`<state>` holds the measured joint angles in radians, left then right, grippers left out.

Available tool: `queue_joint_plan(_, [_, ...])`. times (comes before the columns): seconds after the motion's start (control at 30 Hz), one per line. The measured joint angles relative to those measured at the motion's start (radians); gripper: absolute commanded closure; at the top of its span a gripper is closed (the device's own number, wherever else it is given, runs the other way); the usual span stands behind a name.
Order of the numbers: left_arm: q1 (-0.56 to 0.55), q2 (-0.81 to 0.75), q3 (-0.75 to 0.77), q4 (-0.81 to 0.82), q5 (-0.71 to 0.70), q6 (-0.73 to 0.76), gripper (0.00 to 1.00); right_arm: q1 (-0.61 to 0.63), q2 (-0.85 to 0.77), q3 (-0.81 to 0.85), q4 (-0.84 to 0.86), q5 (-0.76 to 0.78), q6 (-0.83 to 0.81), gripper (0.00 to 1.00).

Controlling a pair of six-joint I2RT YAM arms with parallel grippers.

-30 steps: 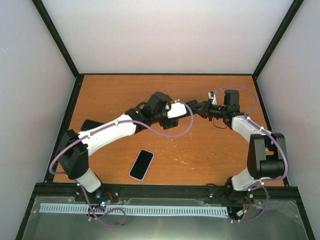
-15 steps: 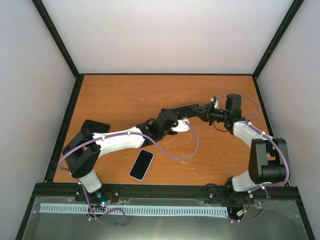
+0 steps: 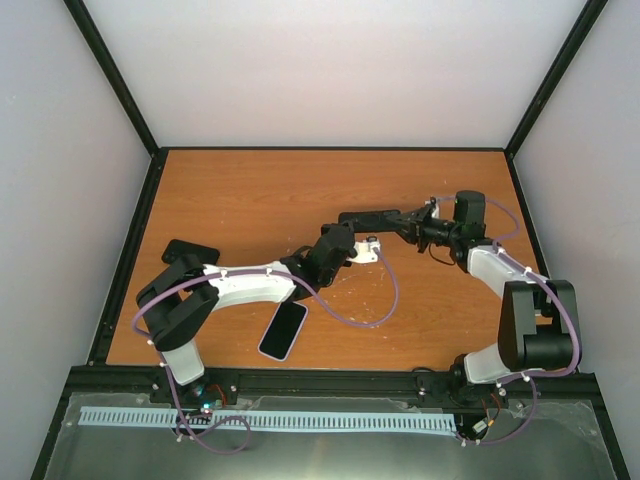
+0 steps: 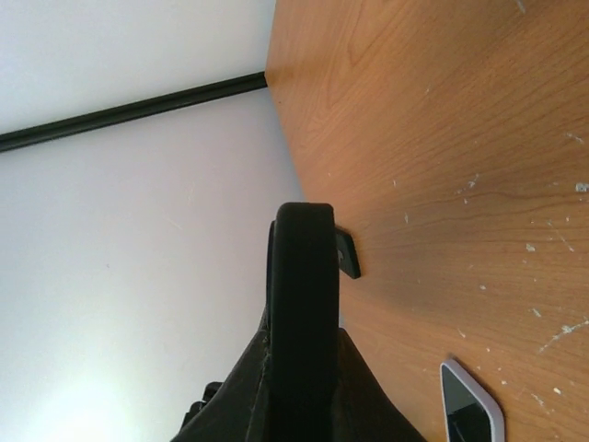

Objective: Take the phone out of the phone case
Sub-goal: Adjust the phone.

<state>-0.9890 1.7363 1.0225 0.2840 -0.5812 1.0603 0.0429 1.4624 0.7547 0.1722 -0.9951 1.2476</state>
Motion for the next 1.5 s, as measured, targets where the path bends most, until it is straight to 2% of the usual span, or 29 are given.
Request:
queue_joint_plan(0.07, [0.0, 0.0, -0.001, 0.019, -0.011, 0.006, 0.99, -0.004, -0.001, -0.001, 0.0, -0.001, 0.03, 0.79])
queue_joint_plan(0.13, [0.0, 0.002, -0.001, 0.026, -0.015, 0.006, 0.99, -0.004, -0.002, -0.001, 0.003, -0.003, 0.031, 0.52])
queue_joint_plan(0.2, [0.001, 0.002, -0.001, 0.026, -0.014, 0.009, 0.99, -0.003, -0.002, -0.002, 0.006, -0.01, 0.021, 0.28])
queue_joint_plan(0.37, [0.013, 0.002, -0.002, -0.006, -0.005, -0.002, 0.99, -0.008, -0.003, 0.0, 0.027, -0.028, -0.021, 0.02])
queue_joint_plan(0.47, [0.034, 0.002, 0.025, -0.098, 0.022, -0.059, 0.99, -0.026, -0.007, 0.0, 0.038, -0.039, -0.066, 0.0])
queue_joint_plan(0.63, [0.105, 0.004, 0.183, -0.348, 0.127, -0.249, 0.99, -0.086, -0.063, -0.001, 0.064, -0.036, -0.169, 0.0])
queue_joint_plan(0.9, [0.206, 0.004, 0.387, -0.623, 0.337, -0.534, 0.99, -0.156, -0.097, 0.047, 0.083, -0.034, -0.433, 0.0])
queue_joint_plan(1.13, [0.335, 0.002, 0.518, -0.815, 0.77, -0.761, 0.99, -0.161, -0.099, 0.177, 0.024, -0.099, -0.637, 0.0])
queue_joint_plan(1.37, [0.494, -0.012, 0.54, -0.867, 1.236, -0.92, 0.99, -0.137, -0.164, 0.233, -0.021, -0.122, -0.715, 0.0])
queue_joint_plan(1.5, [0.565, -0.037, 0.52, -0.851, 1.458, -0.993, 0.99, -0.118, -0.18, 0.271, -0.027, -0.151, -0.732, 0.0])
